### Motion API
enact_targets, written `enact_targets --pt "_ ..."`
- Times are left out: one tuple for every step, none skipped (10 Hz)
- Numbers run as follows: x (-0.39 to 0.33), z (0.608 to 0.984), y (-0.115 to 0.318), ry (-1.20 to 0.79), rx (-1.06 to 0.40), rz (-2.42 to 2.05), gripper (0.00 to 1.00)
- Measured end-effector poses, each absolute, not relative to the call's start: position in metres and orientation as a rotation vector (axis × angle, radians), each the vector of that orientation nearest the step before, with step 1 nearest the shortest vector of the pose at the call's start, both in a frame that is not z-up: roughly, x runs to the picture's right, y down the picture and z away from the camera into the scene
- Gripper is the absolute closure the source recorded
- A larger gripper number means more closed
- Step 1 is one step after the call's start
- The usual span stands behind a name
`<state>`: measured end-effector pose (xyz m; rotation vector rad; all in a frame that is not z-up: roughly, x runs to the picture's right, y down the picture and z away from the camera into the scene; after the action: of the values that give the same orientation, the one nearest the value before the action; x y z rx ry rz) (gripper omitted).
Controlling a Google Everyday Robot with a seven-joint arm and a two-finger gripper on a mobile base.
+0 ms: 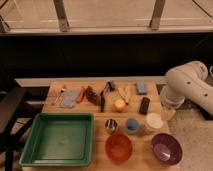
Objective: Wipe table surface with eraser
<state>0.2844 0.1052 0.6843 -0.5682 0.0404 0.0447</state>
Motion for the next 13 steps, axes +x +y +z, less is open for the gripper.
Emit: enact_targets --pt "0.284 0.684 0.105 0.041 -0.568 0.044 0.35" --pt "0.284 0.685 0.105 0.040 -0.567 0.044 0.35" --pt "0.284 0.688 0.105 0.023 -0.568 0.017 0.35" --pt "0.283 0.691 0.103 -0.003 -0.568 -0.033 0.35" --pt "0.282 0.691 0.100 -0.021 -0.564 -0.081 0.35" --pt "0.280 0.689 0.095 -0.050 -0.560 -0.168 0.35" --pt "0.282 0.687 0.091 -0.078 -0.557 -0.266 0.35" --pt "0.284 0.689 0.085 -0.093 -0.547 -0.360 0.35" --pt "0.283 0.693 0.075 -0.095 -0.531 -0.438 0.35" --pt "0.282 0.701 0.062 -0.093 -0.512 -0.495 0.35" --pt "0.282 0.709 0.053 -0.088 -0.500 -0.532 0.35" --pt "0.283 0.723 0.042 -0.074 -0.483 -0.564 0.35" --pt "0.282 0.733 0.037 -0.055 -0.469 -0.571 0.35"
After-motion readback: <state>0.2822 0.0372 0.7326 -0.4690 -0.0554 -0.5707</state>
